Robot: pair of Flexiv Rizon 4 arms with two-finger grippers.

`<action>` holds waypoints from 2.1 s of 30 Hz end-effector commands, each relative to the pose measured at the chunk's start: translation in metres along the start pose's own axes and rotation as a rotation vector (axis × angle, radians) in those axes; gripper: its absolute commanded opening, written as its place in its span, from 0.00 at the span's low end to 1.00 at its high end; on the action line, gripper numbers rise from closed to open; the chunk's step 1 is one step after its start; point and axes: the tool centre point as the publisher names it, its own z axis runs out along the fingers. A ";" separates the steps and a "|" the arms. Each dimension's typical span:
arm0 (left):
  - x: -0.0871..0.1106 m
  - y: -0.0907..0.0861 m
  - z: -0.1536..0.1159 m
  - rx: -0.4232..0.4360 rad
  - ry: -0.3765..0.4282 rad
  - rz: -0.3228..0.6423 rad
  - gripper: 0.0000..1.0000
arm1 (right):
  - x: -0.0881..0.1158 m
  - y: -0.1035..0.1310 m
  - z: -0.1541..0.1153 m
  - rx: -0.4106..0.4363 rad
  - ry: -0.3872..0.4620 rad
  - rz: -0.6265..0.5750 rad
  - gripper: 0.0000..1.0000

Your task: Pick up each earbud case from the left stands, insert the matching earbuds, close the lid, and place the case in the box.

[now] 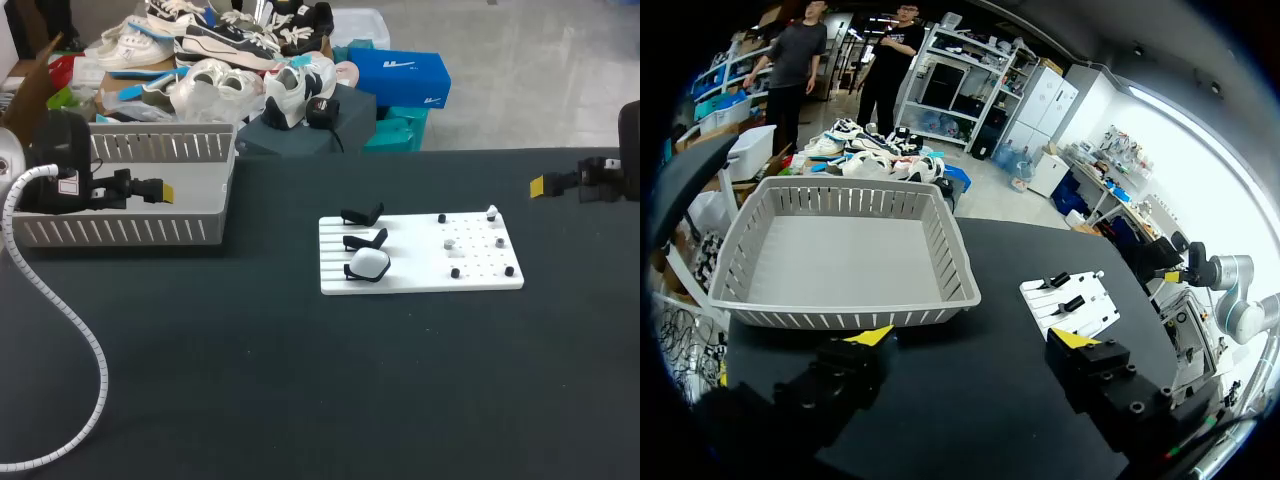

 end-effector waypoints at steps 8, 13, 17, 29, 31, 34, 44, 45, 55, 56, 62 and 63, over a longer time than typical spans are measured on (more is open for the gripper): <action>-0.001 0.000 0.000 -0.004 0.006 0.000 1.00 | 0.000 -0.002 0.001 -0.005 0.000 -0.001 1.00; -0.001 0.000 0.000 -0.004 0.006 0.000 1.00 | 0.000 -0.002 0.001 -0.005 0.000 -0.001 1.00; -0.001 0.000 0.000 -0.004 0.006 0.000 1.00 | 0.000 -0.002 0.001 -0.005 0.000 -0.001 1.00; -0.001 0.000 0.000 -0.004 0.006 0.000 1.00 | 0.000 -0.002 0.001 -0.005 0.000 -0.001 1.00; -0.001 0.000 0.000 -0.004 0.006 0.000 1.00 | 0.000 -0.002 0.001 -0.005 0.000 -0.001 1.00; -0.001 0.000 0.000 -0.004 0.006 0.000 1.00 | 0.000 -0.002 0.001 -0.005 0.000 -0.001 1.00; -0.001 0.000 0.000 -0.004 0.006 0.000 1.00 | 0.000 -0.002 0.001 -0.005 0.000 -0.001 1.00; -0.001 0.000 0.000 -0.004 0.006 0.000 1.00 | 0.000 -0.002 0.001 -0.005 0.000 -0.001 1.00; -0.001 0.000 0.000 -0.004 0.006 0.000 1.00 | 0.000 -0.002 0.001 -0.005 0.000 -0.001 1.00; -0.001 0.000 0.000 -0.004 0.006 0.000 1.00 | 0.000 -0.002 0.001 -0.005 0.000 -0.001 1.00; -0.003 -0.010 0.002 0.060 0.003 0.086 1.00 | 0.000 -0.002 0.001 -0.005 0.000 -0.001 1.00; -0.003 -0.012 0.002 0.080 -0.001 0.107 1.00 | 0.000 -0.002 0.001 -0.005 0.000 -0.001 1.00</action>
